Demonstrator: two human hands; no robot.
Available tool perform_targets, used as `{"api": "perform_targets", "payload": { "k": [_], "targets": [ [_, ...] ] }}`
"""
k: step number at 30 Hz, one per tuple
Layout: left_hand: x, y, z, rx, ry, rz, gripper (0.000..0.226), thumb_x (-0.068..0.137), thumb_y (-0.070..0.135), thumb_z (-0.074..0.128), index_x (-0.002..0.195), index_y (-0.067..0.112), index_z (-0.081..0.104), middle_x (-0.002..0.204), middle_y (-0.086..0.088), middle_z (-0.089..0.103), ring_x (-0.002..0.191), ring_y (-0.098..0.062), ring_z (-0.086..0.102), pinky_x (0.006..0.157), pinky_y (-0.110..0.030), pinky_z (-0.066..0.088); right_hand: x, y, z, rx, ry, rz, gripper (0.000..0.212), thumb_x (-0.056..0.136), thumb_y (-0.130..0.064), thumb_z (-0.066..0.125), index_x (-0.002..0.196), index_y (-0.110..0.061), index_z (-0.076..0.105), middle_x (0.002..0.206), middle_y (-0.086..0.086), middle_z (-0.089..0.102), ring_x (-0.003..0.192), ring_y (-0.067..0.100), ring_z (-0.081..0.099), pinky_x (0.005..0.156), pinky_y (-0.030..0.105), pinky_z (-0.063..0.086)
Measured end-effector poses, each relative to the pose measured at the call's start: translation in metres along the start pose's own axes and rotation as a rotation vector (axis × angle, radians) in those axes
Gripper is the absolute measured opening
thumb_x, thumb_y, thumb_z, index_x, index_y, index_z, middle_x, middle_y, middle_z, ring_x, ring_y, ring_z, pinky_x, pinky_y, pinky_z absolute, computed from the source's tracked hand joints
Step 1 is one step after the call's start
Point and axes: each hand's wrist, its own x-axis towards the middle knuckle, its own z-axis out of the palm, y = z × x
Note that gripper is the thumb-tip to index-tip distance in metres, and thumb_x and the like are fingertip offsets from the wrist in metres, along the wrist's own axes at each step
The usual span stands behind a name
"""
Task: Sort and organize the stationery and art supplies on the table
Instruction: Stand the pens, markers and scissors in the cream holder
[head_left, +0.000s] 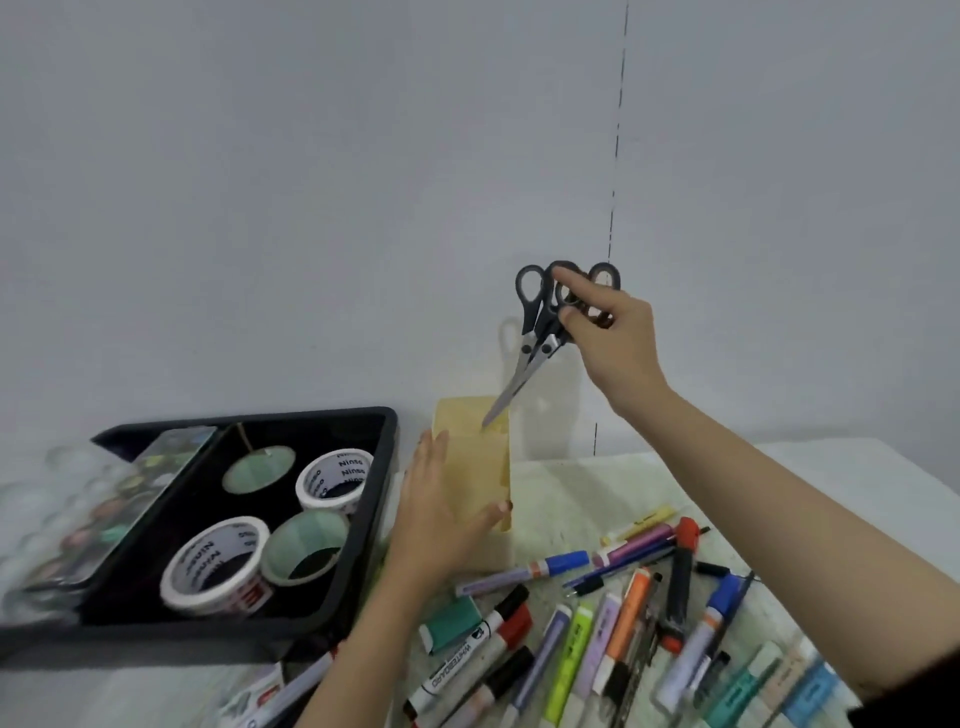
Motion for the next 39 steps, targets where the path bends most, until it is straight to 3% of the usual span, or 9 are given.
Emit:
{"api": "perform_targets", "payload": {
  "k": [4,7,12,16,25,27,31,35,39],
  "targets": [
    [0.018,0.004,-0.002,-0.047,0.047,0.040,0.099,0.079,0.047,0.068,0.151,0.025,0.004,0.158,0.007,0.005,0.145,-0.011,0.005,0.118,-0.040,0.014,-0.003,0.010,0.032,-0.129,-0.024,-0.097,0.040,0.089,0.001,0.054,0.118,-0.024,0.066,0.095,0.001,0.049,0.076,-0.008,0.047,0.076,0.002,0.035],
    [0.036,0.006,-0.005,-0.120,0.097,0.053,0.083,0.087,0.032,0.065,0.150,0.022,0.012,0.156,0.006,0.017,0.144,-0.012,0.014,0.117,-0.037,0.018,-0.012,0.025,0.049,-0.148,-0.154,-0.098,0.040,0.090,0.001,0.054,0.120,-0.023,0.064,0.094,-0.006,0.046,0.084,-0.008,0.047,0.076,-0.001,0.034],
    [0.062,0.012,-0.007,-0.460,0.092,0.011,0.064,0.092,-0.008,0.043,0.147,0.019,0.025,0.142,0.010,0.037,0.139,-0.008,0.029,0.104,-0.012,0.029,-0.023,0.057,0.064,-0.154,-0.299,-0.039,0.051,0.087,0.003,0.055,0.122,-0.034,0.058,0.098,-0.006,0.051,0.093,-0.001,0.049,0.079,-0.002,0.034],
    [0.071,0.009,-0.003,-0.604,0.112,0.013,0.059,0.092,-0.016,0.029,0.143,0.013,0.033,0.133,0.002,0.047,0.126,-0.007,0.042,0.085,0.001,0.037,-0.028,0.070,0.064,-0.215,-0.346,-0.076,0.074,0.085,0.001,0.059,0.135,-0.045,0.031,0.098,-0.009,0.052,0.087,-0.006,0.048,0.081,0.001,0.034],
    [0.071,0.007,0.003,-0.647,0.152,-0.010,0.038,0.094,-0.008,0.041,0.125,0.010,0.054,0.123,-0.002,0.058,0.115,-0.011,0.054,0.093,-0.011,0.044,-0.024,0.075,0.045,-0.255,-0.395,-0.029,0.077,0.087,-0.025,0.066,0.147,-0.040,0.019,0.118,-0.017,0.049,0.114,0.004,0.049,0.089,0.007,0.032],
    [0.071,0.006,0.004,-0.581,0.137,0.015,0.039,0.093,-0.007,0.045,0.126,0.010,0.054,0.121,0.003,0.058,0.122,-0.011,0.051,0.094,-0.007,0.041,-0.026,0.073,0.046,-0.219,-0.382,-0.010,0.064,0.094,-0.027,0.055,0.147,-0.037,0.021,0.111,-0.022,0.050,0.107,0.003,0.052,0.085,0.004,0.034],
    [0.071,-0.004,0.007,-0.447,0.141,0.046,0.035,0.092,0.003,0.053,0.124,0.017,0.059,0.116,0.010,0.062,0.136,-0.012,0.036,0.116,-0.037,0.026,-0.021,0.070,0.046,-0.226,-0.266,-0.012,0.045,0.100,-0.023,0.043,0.142,-0.034,0.035,0.077,-0.009,0.053,0.065,0.001,0.049,0.065,0.008,0.039],
    [0.069,-0.004,0.001,-0.296,0.172,0.110,0.029,0.090,0.008,0.059,0.114,0.024,0.064,0.102,0.030,0.057,0.138,-0.010,0.029,0.116,-0.048,0.020,-0.009,0.067,0.048,-0.126,-0.200,0.059,0.026,0.098,-0.011,0.044,0.116,-0.021,0.061,0.096,-0.006,0.064,0.066,0.004,0.064,0.067,0.007,0.044],
    [0.072,-0.011,-0.001,-0.244,0.186,0.152,0.030,0.089,0.003,0.058,0.110,0.023,0.067,0.094,0.034,0.054,0.131,-0.006,0.036,0.113,-0.048,0.027,-0.004,0.064,0.054,-0.071,-0.201,0.129,0.023,0.097,-0.009,0.046,0.104,-0.023,0.064,0.093,-0.002,0.066,0.067,0.012,0.067,0.075,0.017,0.051]
  ]
}}
